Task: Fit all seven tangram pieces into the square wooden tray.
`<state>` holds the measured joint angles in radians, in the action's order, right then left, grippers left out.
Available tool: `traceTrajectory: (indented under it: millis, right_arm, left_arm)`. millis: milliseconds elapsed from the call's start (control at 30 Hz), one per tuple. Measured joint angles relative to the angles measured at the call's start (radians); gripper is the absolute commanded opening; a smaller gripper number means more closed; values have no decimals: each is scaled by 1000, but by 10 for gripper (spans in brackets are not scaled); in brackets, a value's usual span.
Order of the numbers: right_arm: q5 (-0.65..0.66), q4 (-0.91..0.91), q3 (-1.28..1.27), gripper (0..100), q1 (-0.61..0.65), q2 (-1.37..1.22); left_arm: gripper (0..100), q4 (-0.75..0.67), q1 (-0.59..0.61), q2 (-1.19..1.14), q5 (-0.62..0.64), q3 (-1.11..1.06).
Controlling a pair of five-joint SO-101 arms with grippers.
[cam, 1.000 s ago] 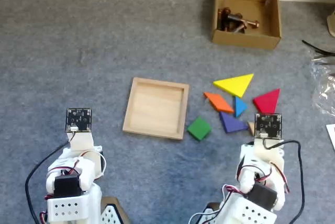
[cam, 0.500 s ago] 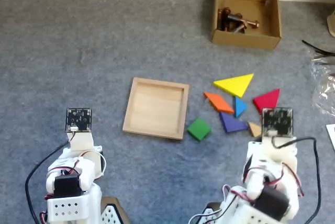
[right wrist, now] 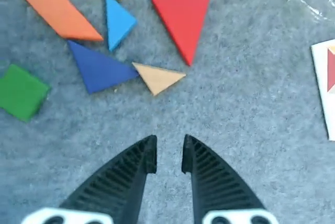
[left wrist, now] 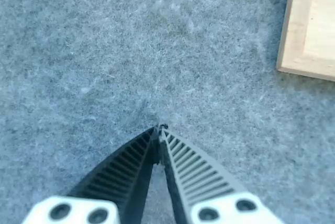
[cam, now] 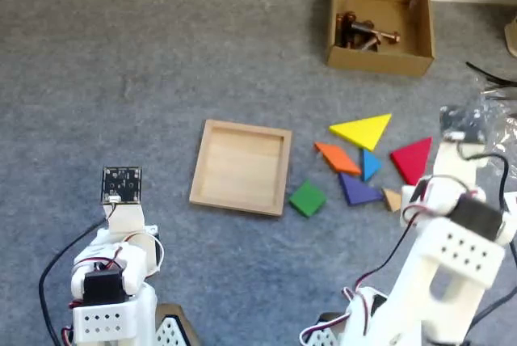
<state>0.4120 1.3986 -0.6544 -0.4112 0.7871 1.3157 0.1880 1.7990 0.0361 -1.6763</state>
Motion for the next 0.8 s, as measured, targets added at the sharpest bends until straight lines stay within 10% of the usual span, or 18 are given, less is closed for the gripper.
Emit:
traceTrajectory:
  millis: [800]
  right_arm:
    - [-215,2,632,166,-5,-914]
  left_arm:
    - [5,0,0,0,0,0]
